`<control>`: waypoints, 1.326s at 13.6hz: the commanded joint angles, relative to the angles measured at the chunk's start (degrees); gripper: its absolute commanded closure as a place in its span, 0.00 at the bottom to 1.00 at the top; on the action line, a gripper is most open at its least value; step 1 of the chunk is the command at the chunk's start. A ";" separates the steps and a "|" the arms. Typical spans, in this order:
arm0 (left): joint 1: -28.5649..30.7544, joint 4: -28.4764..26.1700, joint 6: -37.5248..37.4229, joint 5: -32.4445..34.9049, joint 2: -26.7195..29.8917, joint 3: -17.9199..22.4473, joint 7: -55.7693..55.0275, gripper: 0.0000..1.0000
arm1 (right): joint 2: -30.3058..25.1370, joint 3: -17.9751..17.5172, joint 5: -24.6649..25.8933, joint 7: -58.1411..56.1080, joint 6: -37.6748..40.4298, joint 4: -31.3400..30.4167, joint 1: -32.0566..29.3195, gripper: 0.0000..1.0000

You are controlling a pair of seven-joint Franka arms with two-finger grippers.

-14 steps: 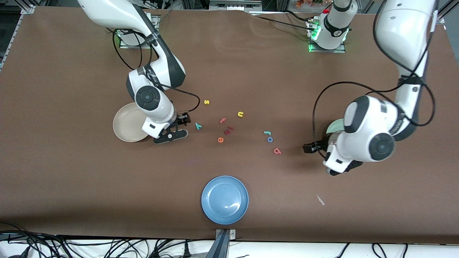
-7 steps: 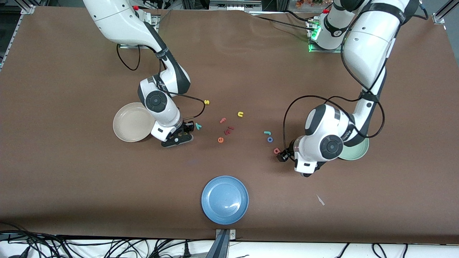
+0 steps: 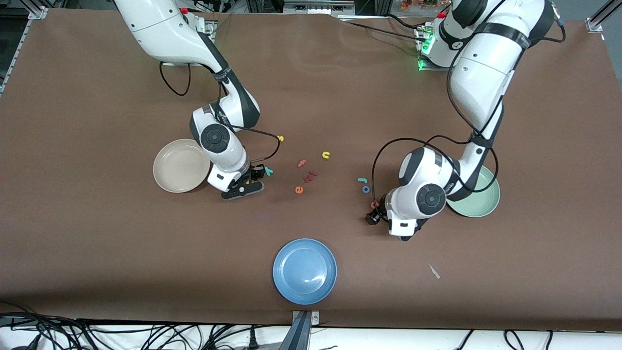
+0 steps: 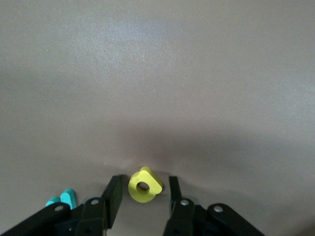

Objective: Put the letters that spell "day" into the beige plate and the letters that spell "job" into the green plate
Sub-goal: 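Grasp the yellow a and pink b with the right and left grippers, then place the right gripper's yellow a and left gripper's pink b on their plates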

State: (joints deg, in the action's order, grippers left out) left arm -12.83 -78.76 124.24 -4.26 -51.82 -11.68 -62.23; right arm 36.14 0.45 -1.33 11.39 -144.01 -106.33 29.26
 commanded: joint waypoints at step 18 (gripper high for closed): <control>9.12 -2.63 -21.72 2.94 12.17 0.43 14.81 1.00 | -15.66 17.38 0.10 -13.15 1.57 -22.23 -0.08 0.88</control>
State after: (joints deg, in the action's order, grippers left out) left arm -7.01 -79.20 108.22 -2.09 -43.41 -10.92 -53.61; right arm 23.27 17.44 -1.24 -1.24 -136.16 -121.05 28.50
